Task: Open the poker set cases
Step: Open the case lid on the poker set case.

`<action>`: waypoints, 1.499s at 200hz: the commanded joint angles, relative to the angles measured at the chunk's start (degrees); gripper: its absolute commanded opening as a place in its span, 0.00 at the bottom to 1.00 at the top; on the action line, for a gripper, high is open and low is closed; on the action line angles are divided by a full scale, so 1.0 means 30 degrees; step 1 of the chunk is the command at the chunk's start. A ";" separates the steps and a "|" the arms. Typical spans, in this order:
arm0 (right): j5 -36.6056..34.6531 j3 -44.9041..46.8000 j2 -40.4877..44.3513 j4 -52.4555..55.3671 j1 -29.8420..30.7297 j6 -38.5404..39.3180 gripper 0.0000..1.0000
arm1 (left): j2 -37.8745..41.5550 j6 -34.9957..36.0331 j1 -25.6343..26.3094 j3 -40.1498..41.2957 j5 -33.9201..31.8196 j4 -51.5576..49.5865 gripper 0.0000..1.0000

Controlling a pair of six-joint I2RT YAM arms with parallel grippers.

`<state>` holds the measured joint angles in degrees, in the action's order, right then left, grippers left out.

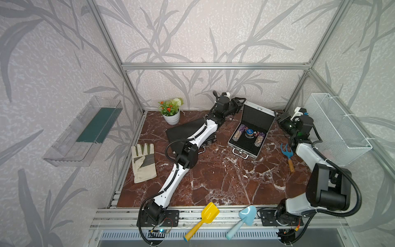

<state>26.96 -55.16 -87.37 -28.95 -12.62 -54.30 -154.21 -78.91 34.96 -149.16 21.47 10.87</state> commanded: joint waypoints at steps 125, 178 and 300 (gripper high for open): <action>0.2498 -0.2274 -0.5131 -0.4647 0.0931 -0.4412 0.55 | -0.3318 -0.2676 0.1183 -0.2325 -0.0183 0.3695 0.97; 0.2975 -0.2825 -0.6980 -0.7426 0.0353 -0.6127 0.57 | -0.2535 -0.1552 0.0857 -0.1312 -0.0552 0.2517 0.99; 0.3237 -0.3786 -0.6647 -0.4999 0.0156 -0.4637 0.71 | -0.0248 -0.0408 0.0736 0.0605 0.0074 0.0981 1.00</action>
<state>31.83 -64.38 -107.20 -45.08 -13.41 -68.25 -160.42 -79.15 34.70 -149.51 14.63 13.91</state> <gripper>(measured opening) 0.713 0.995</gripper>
